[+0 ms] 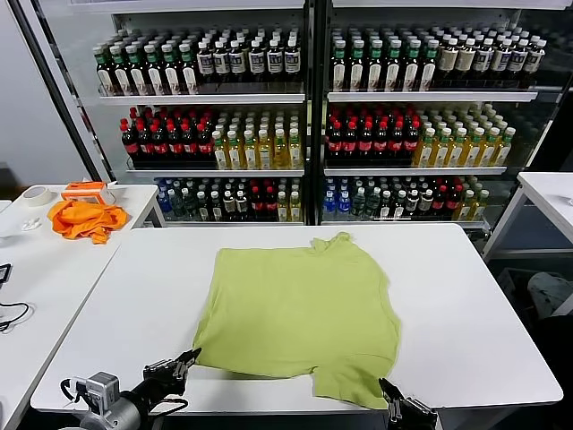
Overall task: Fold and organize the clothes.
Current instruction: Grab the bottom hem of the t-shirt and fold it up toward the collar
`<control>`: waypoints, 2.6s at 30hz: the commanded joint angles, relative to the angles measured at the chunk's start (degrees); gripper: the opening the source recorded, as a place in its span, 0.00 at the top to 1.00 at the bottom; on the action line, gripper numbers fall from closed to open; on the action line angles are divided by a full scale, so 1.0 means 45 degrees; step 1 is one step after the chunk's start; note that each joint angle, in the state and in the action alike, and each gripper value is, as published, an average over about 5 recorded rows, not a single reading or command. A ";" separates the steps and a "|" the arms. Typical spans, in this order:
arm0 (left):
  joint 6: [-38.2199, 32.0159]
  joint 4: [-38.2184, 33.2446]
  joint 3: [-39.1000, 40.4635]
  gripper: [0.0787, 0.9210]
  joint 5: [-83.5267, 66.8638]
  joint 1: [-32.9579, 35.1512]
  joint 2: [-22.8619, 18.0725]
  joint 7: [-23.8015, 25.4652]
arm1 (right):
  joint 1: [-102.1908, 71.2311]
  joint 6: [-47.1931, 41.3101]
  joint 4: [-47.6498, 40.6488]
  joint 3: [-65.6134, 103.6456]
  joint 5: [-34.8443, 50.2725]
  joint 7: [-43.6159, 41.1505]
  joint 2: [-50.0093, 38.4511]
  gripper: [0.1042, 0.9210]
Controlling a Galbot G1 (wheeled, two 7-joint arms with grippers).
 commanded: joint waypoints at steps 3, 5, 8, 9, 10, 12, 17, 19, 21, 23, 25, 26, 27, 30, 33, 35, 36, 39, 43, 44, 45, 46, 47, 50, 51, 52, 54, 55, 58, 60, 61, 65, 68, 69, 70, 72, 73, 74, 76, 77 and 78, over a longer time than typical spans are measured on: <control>-0.0077 0.0376 -0.0093 0.99 -0.0092 -0.0095 0.0000 0.0082 | 0.0472 -0.0152 -0.0505 -0.0286 -0.0128 0.0313 0.0144 0.87; -0.0079 0.0373 -0.0092 0.99 -0.0087 -0.0081 -0.0023 0.0101 | 0.0585 -0.0268 -0.0599 -0.0420 -0.0132 0.0355 0.0177 0.80; -0.0079 0.0373 -0.0073 0.99 -0.0072 -0.0067 -0.0063 0.0126 | 0.0864 -0.0436 -0.0821 -0.0793 -0.0101 0.0361 0.0208 0.70; -0.0079 0.0372 -0.0064 0.99 -0.0065 -0.0058 -0.0083 0.0133 | 0.1028 -0.0472 -0.0934 -0.0985 -0.0093 0.0365 0.0238 0.65; -0.0078 0.0368 -0.0056 0.99 -0.0060 -0.0045 -0.0101 0.0136 | 0.1195 -0.0499 -0.1042 -0.1168 -0.0088 0.0377 0.0278 0.62; -0.0077 0.0362 -0.0049 0.99 -0.0044 -0.0016 -0.0132 0.0142 | 0.1640 -0.0559 -0.1351 -0.1563 -0.0087 0.0435 0.0394 0.55; -0.0097 0.0357 -0.0079 0.99 0.0003 0.0065 -0.0168 0.0167 | 0.2500 -0.0754 -0.1976 -0.2320 -0.0013 0.0543 0.0598 0.38; -0.0110 0.0352 -0.0087 0.99 0.0034 0.0096 -0.0189 0.0179 | 0.2669 -0.0809 -0.2107 -0.2474 0.0136 0.0580 0.0607 0.34; -0.0115 0.0348 -0.0077 0.99 0.0057 0.0105 -0.0221 0.0182 | 0.2802 -0.0845 -0.2208 -0.2562 0.0372 0.0587 0.0596 0.36; -0.0113 0.0346 -0.0048 0.99 0.0089 0.0101 -0.0252 0.0191 | 0.2937 -0.0862 -0.2325 -0.2644 0.0603 0.0577 0.0597 0.42; -0.0111 0.0347 -0.0005 0.99 0.0151 0.0090 -0.0278 0.0222 | 0.3093 -0.0842 -0.2465 -0.2746 0.0816 0.0552 0.0629 0.49; -0.0111 0.0348 0.0017 0.99 0.0183 0.0084 -0.0287 0.0238 | 0.3147 -0.0822 -0.2513 -0.2786 0.0898 0.0537 0.0651 0.52; -0.0111 0.0346 0.0034 0.99 0.0213 0.0079 -0.0294 0.0255 | 0.3192 -0.0806 -0.2539 -0.2815 0.0967 0.0522 0.0671 0.57; -0.0110 0.0333 0.0057 0.99 0.0249 0.0075 -0.0310 0.0272 | 0.3149 -0.0781 -0.2437 -0.2805 0.1038 0.0510 0.0677 0.67; -0.0113 0.0333 0.0091 0.99 0.0277 0.0061 -0.0338 0.0277 | 0.3019 -0.0780 -0.2249 -0.2721 0.1043 0.0532 0.0616 0.78; -0.0119 0.0344 0.0131 0.99 0.0311 0.0041 -0.0367 0.0278 | 0.2962 -0.0763 -0.2152 -0.2649 0.1045 0.0542 0.0569 0.84; -0.0126 0.0354 0.0150 0.99 0.0327 0.0029 -0.0381 0.0278 | 0.2942 -0.0748 -0.2115 -0.2605 0.1045 0.0542 0.0549 0.88; -0.0153 0.0402 0.0173 0.99 0.0377 -0.0018 -0.0414 0.0278 | 0.2849 -0.0668 -0.1986 -0.2406 0.1059 0.0506 0.0479 0.97; -0.0179 0.0450 0.0100 0.99 0.0392 -0.0011 -0.0430 0.0249 | 0.2400 -0.0640 -0.1448 -0.1884 0.1223 0.0277 0.0287 1.00; -0.0195 0.0453 0.0074 0.99 0.0390 0.0022 -0.0433 0.0229 | 0.2240 -0.0645 -0.1271 -0.1746 0.1272 0.0210 0.0236 1.00; -0.0211 0.0452 0.0045 0.99 0.0389 0.0071 -0.0434 0.0210 | 0.2047 -0.0655 -0.1073 -0.1602 0.1308 0.0144 0.0185 1.00; -0.0223 0.0442 -0.0004 0.99 0.0384 0.0149 -0.0431 0.0192 | 0.1775 -0.0682 -0.0831 -0.1427 0.1333 0.0065 0.0120 1.00; -0.0233 0.0423 -0.0076 0.99 0.0374 0.0250 -0.0424 0.0178 | 0.1480 -0.0718 -0.0595 -0.1251 0.1338 -0.0009 0.0058 1.00; -0.0219 0.0317 -0.0398 0.99 0.0304 0.0623 -0.0356 0.0184 | 0.0426 -0.0852 0.0195 -0.0640 0.1287 -0.0224 -0.0154 1.00; -0.0209 0.0260 -0.0517 0.99 0.0275 0.0761 -0.0319 0.0185 | 0.0121 -0.0886 0.0435 -0.0446 0.1263 -0.0274 -0.0210 1.00; -0.0198 0.0176 -0.0646 0.99 0.0250 0.0915 -0.0276 0.0185 | -0.0196 -0.0915 0.0688 -0.0242 0.1239 -0.0319 -0.0265 1.00; -0.0169 -0.0035 -0.0909 0.99 0.0186 0.1230 -0.0200 0.0181 | -0.0668 -0.0952 0.1072 0.0067 0.1189 -0.0363 -0.0327 1.00; -0.0152 -0.0164 -0.1056 0.99 0.0146 0.1421 -0.0174 0.0174 | -0.0844 -0.0962 0.1225 0.0204 0.1166 -0.0365 -0.0342 1.00; -0.0114 -0.0549 -0.1499 0.99 -0.0005 0.1984 -0.0135 0.0150 | -0.1126 -0.0946 0.1549 0.0476 0.1133 -0.0345 -0.0333 1.00; -0.0115 -0.0731 -0.1707 0.99 -0.0102 0.2190 -0.0123 0.0133 | -0.1054 -0.0926 0.1666 0.0538 0.1151 -0.0313 -0.0293 1.00; -0.0142 -0.0760 -0.1759 0.99 -0.0165 0.2148 -0.0109 0.0119 | -0.0883 -0.0922 0.1660 0.0538 0.1188 -0.0276 -0.0257 1.00; -0.0400 -0.0399 -0.1619 0.99 -0.0443 0.1263 0.0111 0.0160 | 0.0631 -0.1105 0.1180 0.0581 0.1833 -0.0020 -0.0181 1.00; -0.0641 0.0286 -0.0934 0.99 -0.0761 0.0139 0.0373 0.0288 | 0.2200 -0.1601 0.0435 0.0531 0.2703 0.0186 -0.0225 1.00; -0.0690 0.0531 -0.0603 0.99 -0.0843 -0.0280 0.0427 0.0302 | 0.2701 -0.1781 0.0167 0.0423 0.2956 0.0240 -0.0230 1.00; -0.0718 0.0807 -0.0243 0.99 -0.0903 -0.0744 0.0456 0.0295 | 0.3223 -0.1959 -0.0126 0.0275 0.3199 0.0296 -0.0237 1.00; -0.0764 0.1335 0.0410 0.99 -0.0936 -0.1589 0.0454 0.0275 | 0.4027 -0.2209 -0.0630 -0.0051 0.3527 0.0358 -0.0259 1.00; -0.0800 0.1655 0.0723 0.99 -0.0962 -0.2012 0.0441 0.0272 | 0.4399 -0.2300 -0.0892 -0.0227 0.3660 0.0376 -0.0277 1.00; -0.0832 0.1957 0.0972 0.99 -0.1000 -0.2384 0.0420 0.0272 | 0.4711 -0.2361 -0.1121 -0.0382 0.3749 0.0391 -0.0295 1.00; -0.0878 0.2580 0.1452 0.99 -0.1105 -0.3155 0.0372 0.0274 | 0.5313 -0.2414 -0.1627 -0.0755 0.3891 0.0451 -0.0290 1.00; -0.0891 0.2845 0.1664 0.99 -0.1146 -0.3498 0.0350 0.0271 | 0.5555 -0.2416 -0.1848 -0.0931 0.3931 0.0489 -0.0255 1.00; -0.0902 0.3095 0.1875 0.99 -0.1174 -0.3833 0.0331 0.0270 | 0.5832 -0.2417 -0.2060 -0.1107 0.3972 0.0536 -0.0203 1.00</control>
